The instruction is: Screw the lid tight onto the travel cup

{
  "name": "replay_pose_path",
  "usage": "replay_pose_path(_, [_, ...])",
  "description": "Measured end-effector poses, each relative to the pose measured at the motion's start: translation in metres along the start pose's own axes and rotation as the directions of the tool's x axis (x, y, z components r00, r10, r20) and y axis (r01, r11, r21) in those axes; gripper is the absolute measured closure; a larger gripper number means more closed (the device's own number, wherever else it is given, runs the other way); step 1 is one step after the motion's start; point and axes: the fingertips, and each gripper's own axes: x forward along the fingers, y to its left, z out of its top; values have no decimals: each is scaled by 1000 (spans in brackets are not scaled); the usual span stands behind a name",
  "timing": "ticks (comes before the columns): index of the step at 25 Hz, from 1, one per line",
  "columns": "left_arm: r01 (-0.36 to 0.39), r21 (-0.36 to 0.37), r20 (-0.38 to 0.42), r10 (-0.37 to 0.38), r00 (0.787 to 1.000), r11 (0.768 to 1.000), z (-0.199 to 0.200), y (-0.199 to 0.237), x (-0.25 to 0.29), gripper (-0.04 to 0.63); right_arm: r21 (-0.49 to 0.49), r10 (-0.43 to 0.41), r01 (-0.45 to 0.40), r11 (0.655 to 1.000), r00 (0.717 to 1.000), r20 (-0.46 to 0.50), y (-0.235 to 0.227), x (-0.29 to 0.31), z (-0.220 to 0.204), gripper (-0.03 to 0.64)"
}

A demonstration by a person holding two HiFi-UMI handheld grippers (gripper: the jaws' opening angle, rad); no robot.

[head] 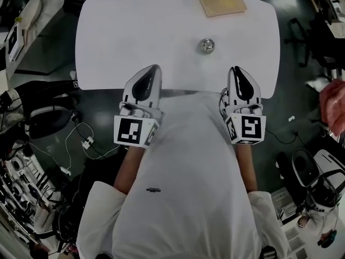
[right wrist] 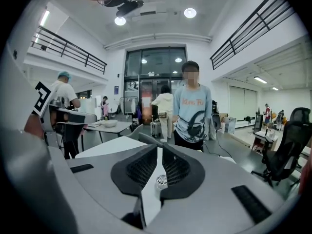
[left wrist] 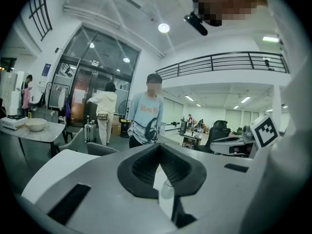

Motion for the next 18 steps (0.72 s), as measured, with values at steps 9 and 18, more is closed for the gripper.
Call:
replay_pose_path(9, [-18, -16, -7, 18, 1000, 1000, 1, 10, -4, 592, -8, 2, -2, 1000, 1000, -2, 10, 5, 3, 592])
replay_pose_path(18, [-10, -6, -17, 9, 1000, 1000, -3, 3, -4, 592, -8, 8, -8, 1000, 1000, -2, 9, 0, 0, 592])
